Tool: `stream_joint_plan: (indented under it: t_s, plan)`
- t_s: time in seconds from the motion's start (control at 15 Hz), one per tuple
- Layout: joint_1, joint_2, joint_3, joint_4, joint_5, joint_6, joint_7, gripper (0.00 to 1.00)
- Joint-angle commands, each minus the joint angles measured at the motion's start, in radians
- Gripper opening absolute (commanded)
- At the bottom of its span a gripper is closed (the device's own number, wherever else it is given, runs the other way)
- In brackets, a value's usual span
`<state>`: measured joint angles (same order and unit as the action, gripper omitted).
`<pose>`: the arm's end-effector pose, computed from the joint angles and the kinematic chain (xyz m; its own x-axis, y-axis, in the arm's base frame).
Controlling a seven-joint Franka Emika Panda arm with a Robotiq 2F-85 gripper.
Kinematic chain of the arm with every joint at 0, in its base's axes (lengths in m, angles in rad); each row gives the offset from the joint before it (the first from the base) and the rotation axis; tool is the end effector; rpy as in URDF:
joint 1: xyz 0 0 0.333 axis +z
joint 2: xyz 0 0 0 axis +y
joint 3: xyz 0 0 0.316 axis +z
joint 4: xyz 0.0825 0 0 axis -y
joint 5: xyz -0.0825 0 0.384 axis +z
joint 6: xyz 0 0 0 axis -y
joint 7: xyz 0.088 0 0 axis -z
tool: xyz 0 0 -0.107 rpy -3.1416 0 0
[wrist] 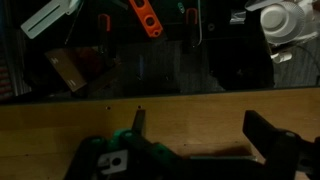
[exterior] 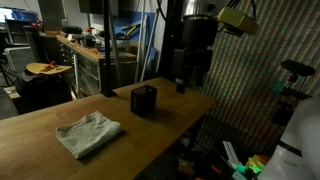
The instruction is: Put the white towel in the black box
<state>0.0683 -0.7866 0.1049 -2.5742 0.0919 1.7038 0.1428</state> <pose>0.3005 0.0642 0.4970 0.9960 -0.0194 -0.0872 -0.0197 -0.9998 -0.0031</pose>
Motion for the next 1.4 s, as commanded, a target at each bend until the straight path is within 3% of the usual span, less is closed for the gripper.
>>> stream_joint_plan:
  t_s: [0.0,0.67,1.0,1.33]
  plan:
    - [-0.004,-0.001,0.003,0.005,0.002,-0.001,-0.002,1.00]
    - [0.023,0.007,0.009,0.001,0.028,0.043,-0.026,1.00]
    - [0.092,0.041,0.028,-0.016,0.101,0.227,-0.077,1.00]
    - [0.162,0.118,0.028,-0.034,0.142,0.502,-0.171,1.00]
